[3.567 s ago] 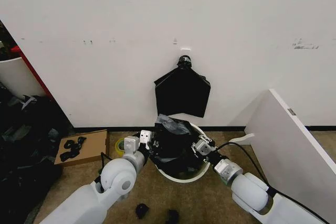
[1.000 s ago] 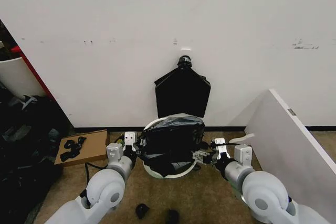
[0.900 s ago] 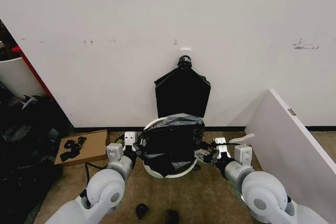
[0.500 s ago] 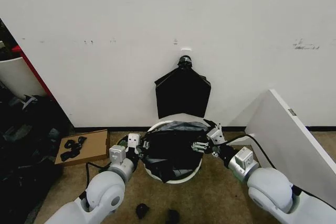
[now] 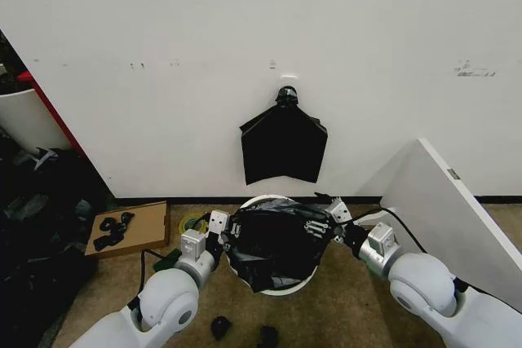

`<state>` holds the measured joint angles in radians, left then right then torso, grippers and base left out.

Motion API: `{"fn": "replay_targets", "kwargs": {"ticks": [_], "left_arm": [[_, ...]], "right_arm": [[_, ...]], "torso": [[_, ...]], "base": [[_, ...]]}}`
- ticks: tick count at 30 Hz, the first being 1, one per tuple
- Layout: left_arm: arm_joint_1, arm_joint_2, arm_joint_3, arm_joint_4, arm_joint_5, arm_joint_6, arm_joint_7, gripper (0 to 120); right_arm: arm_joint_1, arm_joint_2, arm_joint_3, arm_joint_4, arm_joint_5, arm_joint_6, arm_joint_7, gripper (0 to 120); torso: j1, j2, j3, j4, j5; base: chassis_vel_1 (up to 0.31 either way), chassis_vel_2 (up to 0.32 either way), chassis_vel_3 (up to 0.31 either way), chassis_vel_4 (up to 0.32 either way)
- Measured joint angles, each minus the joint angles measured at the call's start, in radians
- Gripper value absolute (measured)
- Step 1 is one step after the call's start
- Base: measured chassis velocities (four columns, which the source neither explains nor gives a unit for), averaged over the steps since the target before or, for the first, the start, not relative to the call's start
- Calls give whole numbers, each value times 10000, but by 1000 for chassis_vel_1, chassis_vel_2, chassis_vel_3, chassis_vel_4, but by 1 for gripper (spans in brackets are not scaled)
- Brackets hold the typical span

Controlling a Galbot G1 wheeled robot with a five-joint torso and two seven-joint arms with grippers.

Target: Place the garbage bag over the trash bin.

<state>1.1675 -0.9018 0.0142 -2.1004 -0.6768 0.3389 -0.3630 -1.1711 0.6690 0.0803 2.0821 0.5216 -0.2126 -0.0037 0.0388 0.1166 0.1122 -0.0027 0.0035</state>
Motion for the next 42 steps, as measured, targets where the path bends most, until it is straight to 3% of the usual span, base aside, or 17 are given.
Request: {"fn": "replay_targets", "kwargs": {"ticks": [15, 27, 33, 42], "left_arm": [[66, 118, 29, -37, 488, -121, 202, 4], [106, 505, 208, -37, 1067, -458, 913, 4], [215, 883, 537, 8, 2728, -1214, 2090, 4], [183, 1031, 680, 133, 4253, -2044, 2702, 4]], "right_arm": [[-31, -111, -8, 45, 92, 493, -285, 0], [516, -132, 87, -10, 1030, 648, 245, 0], [964, -61, -154, -247, 1120, 705, 325, 0], [1315, 79, -327, -904, 1083, 663, 387, 0]], "torso": [[0, -1, 0, 1, 0], [0, -2, 0, 2, -1], [0, -1, 0, 2, -1], [0, -1, 0, 1, 0]], "base": [[0, 0, 0, 0], [0, 0, 0, 0], [0, 0, 0, 0], [0, 0, 0, 0]]}}
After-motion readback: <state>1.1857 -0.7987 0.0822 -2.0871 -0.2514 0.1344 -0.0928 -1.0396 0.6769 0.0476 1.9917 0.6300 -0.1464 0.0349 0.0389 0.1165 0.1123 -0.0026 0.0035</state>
